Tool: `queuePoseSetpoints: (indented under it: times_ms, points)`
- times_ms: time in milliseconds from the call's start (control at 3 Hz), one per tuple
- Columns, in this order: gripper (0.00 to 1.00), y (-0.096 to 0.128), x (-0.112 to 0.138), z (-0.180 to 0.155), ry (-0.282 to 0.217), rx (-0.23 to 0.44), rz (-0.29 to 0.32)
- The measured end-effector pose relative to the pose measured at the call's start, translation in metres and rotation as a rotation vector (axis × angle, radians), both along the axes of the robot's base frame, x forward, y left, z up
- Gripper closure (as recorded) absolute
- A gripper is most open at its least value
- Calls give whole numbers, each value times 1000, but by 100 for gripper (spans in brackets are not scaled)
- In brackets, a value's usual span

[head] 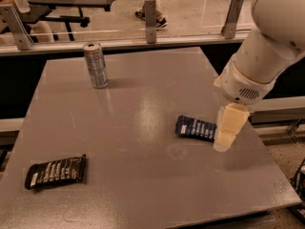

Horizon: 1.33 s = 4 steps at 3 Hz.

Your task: Pick rxbar blueberry

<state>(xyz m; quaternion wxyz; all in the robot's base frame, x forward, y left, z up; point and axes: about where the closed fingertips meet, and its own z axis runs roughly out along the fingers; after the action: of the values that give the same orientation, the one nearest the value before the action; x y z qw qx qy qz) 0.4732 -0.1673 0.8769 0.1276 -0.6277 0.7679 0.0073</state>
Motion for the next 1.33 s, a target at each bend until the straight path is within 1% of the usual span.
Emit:
queuePoseSetpoints:
  times_ms: [333,667,1000,1333]
  points:
    - [0,11,-2,-20,37,-9,12]
    - [0,16,-3,-32,61,-20,19]
    - [2,19,-2,-43,78,-43,35]
    - [26,21,-1,-48,90,-56,44]
